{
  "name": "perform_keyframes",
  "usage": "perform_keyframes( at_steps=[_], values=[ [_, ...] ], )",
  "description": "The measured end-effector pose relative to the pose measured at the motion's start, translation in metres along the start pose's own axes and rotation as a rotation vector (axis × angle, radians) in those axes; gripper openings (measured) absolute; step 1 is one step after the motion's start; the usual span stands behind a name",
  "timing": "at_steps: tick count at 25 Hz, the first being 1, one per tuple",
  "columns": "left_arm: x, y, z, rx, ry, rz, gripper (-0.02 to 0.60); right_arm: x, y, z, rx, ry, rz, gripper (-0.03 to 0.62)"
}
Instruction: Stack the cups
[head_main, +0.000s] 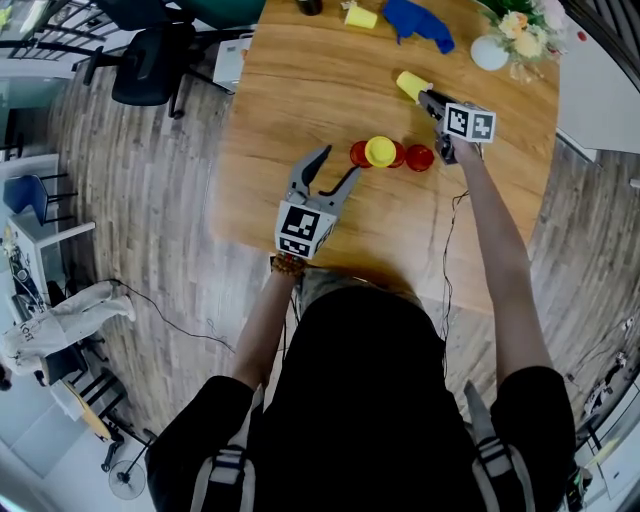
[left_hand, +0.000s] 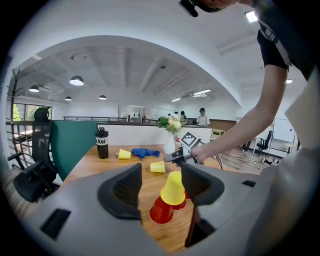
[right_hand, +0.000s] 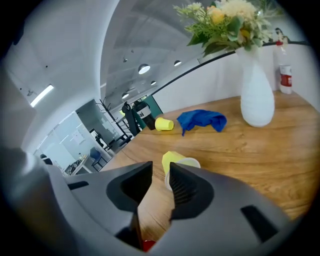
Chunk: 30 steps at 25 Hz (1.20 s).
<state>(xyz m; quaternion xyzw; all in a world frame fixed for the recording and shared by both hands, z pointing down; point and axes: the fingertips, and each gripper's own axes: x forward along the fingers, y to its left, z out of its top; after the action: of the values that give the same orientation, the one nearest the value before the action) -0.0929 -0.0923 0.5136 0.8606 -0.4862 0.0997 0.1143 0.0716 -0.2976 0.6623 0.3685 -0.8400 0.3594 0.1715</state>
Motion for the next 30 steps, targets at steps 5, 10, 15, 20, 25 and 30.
perform_keyframes(
  at_steps=[5,10,15,20,25,30],
  values=[
    [-0.001,0.004,0.003,0.003,-0.012,0.000,0.267,0.006,-0.009,-0.003,0.028,0.025,-0.029,0.132],
    [0.002,0.004,0.001,0.010,-0.002,0.002,0.267,0.016,-0.017,-0.007,0.095,0.033,-0.027,0.133],
    [0.001,0.004,-0.002,0.009,0.007,0.003,0.266,0.024,-0.022,-0.010,0.190,0.026,-0.024,0.132],
    [-0.002,0.008,-0.002,0.010,0.006,0.005,0.267,0.030,-0.019,-0.009,0.198,0.039,-0.031,0.102],
    [-0.002,0.006,-0.002,0.013,0.005,-0.001,0.267,0.027,-0.018,-0.006,0.200,0.036,-0.045,0.025],
    [-0.001,0.003,0.004,0.014,-0.005,-0.002,0.266,0.012,-0.007,0.009,0.204,-0.010,-0.002,0.025]
  ],
)
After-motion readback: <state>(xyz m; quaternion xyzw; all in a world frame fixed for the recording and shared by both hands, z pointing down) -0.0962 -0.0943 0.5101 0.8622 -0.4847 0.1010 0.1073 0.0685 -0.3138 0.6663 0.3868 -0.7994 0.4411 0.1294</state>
